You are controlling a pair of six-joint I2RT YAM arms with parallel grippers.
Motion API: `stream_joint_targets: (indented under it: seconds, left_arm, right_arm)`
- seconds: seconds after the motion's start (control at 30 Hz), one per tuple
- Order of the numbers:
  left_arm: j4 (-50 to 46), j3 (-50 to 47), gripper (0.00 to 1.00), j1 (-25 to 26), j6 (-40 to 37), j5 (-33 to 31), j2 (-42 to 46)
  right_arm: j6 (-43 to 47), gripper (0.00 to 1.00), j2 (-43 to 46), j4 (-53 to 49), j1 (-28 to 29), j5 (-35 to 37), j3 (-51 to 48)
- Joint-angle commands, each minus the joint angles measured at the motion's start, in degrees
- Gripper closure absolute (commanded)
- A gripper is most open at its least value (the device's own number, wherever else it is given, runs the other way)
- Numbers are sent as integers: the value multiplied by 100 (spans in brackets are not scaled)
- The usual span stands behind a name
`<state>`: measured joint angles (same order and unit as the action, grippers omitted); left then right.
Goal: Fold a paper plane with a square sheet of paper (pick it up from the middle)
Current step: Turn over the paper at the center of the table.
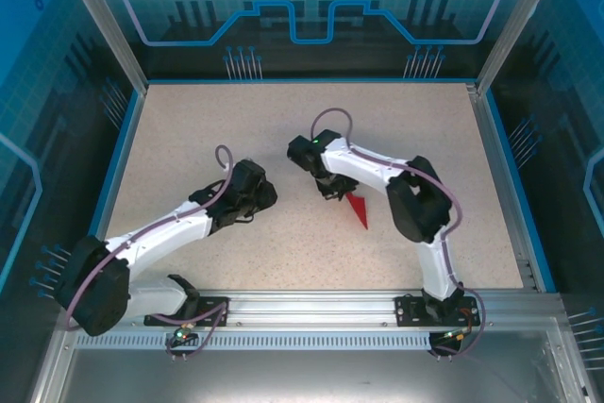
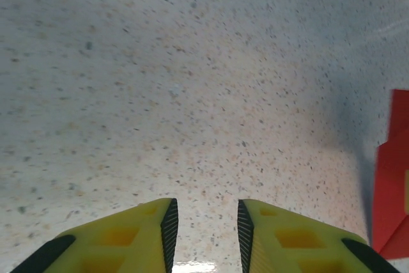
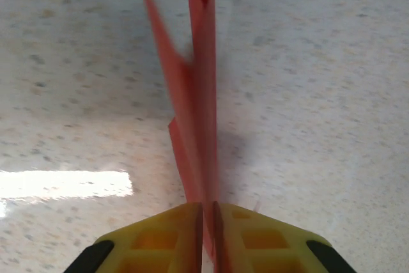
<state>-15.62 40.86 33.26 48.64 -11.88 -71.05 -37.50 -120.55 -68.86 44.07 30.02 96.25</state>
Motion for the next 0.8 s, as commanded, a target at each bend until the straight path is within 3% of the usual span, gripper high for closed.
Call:
stream_joint_targets:
  seconds: [0.0,0.13,0.27,0.37,0.5,0.67,0.77]
  left_arm:
    - [-340,-164,63,-5,164,-521,292]
    - [-398,-241,62,-13,185,-562,434]
    - [-381,-290,61,-22,200,-551,492]
    - [-341,-285,60,-22,203,-536,491]
    - [-151,-286,58,-26,211,-357,391]
    - [157,-197,57,-29,201,84,50]
    - [307,-93,57,-21,162,376,-235]
  right_arm:
    - [-87,81,-575,-229,330,-445,667]
    - [235,64,-800,124,573,-1302,1139]
    - [485,48,-188,765,542,-1992,853]
    - [548,40,691,1424,320,-2352,101]
    - [474,26,2032,2679,-405,-3148,-1502]
    - [484,30,2475,4010,-1617,-4826,-2878]
    - [634,37,2178,4362,-1912,-5486,-2976]
